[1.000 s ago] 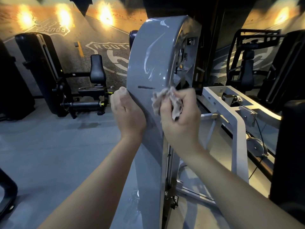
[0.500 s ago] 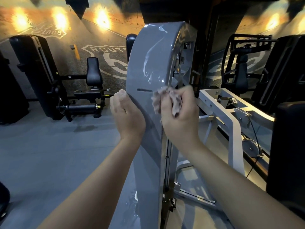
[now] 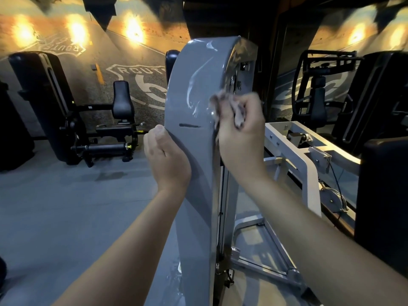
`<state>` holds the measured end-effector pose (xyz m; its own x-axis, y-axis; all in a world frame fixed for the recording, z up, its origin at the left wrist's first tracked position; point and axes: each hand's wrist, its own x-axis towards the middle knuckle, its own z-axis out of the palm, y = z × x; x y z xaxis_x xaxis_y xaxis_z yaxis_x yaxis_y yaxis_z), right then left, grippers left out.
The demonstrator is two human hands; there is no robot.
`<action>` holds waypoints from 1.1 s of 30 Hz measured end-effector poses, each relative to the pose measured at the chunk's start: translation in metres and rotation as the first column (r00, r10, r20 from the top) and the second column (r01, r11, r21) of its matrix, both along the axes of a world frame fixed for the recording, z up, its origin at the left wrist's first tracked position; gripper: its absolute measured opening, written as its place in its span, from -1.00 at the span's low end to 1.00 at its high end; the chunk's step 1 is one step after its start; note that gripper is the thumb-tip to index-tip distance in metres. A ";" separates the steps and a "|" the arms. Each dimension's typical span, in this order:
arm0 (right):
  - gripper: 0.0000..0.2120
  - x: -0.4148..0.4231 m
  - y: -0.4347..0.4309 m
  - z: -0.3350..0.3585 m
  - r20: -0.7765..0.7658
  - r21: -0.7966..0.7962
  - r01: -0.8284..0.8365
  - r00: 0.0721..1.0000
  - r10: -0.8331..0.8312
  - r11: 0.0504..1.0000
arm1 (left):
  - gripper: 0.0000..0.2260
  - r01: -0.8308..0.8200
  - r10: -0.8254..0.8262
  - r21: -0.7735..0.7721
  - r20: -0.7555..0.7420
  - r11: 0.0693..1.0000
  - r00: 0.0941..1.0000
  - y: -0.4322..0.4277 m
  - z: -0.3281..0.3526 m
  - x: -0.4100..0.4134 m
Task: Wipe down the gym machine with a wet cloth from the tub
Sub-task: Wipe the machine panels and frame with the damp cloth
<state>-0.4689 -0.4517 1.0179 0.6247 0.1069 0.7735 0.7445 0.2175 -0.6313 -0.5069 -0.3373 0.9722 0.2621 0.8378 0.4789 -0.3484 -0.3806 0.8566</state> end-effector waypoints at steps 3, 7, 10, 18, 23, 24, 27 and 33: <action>-0.81 -0.016 -0.005 -0.022 0.017 -0.063 -0.075 0.997 0.076 0.995 | -0.74 -0.022 0.022 0.015 0.003 1.000 1.000 0.002 0.001 0.002; -0.77 0.008 0.000 0.025 0.015 -0.004 0.039 0.999 -0.039 0.999 | -0.74 -0.013 0.013 0.020 -0.005 1.000 1.000 0.001 0.001 0.001; -0.76 0.003 0.000 0.011 -0.007 -0.014 0.006 1.000 -0.006 1.000 | -0.73 -0.007 0.008 0.019 -0.008 1.000 1.000 -0.001 0.001 0.000; -0.77 0.020 0.002 0.033 -0.064 -0.010 0.020 0.998 -0.021 1.000 | -0.74 0.000 0.000 0.005 0.005 1.000 1.000 0.000 0.000 0.002; -0.79 -0.008 -0.006 -0.012 -0.040 -0.076 -0.103 0.994 0.100 0.992 | -0.73 -0.025 0.025 0.008 -0.006 1.000 1.000 0.001 0.000 0.002; -0.78 -0.002 -0.004 -0.005 -0.047 -0.071 -0.087 0.995 0.084 0.994 | -0.73 -0.030 0.030 0.006 -0.007 1.000 1.000 0.001 0.000 0.002; -0.75 0.022 0.004 0.035 -0.108 0.000 0.017 0.994 -0.017 1.000 | -0.74 -0.024 0.024 0.016 -0.001 1.000 1.000 0.002 0.000 0.002; -0.80 0.005 -0.001 -0.001 -0.006 -0.059 -0.041 0.999 0.040 0.997 | -0.64 -0.067 0.066 0.059 0.010 0.996 0.998 0.003 -0.001 0.004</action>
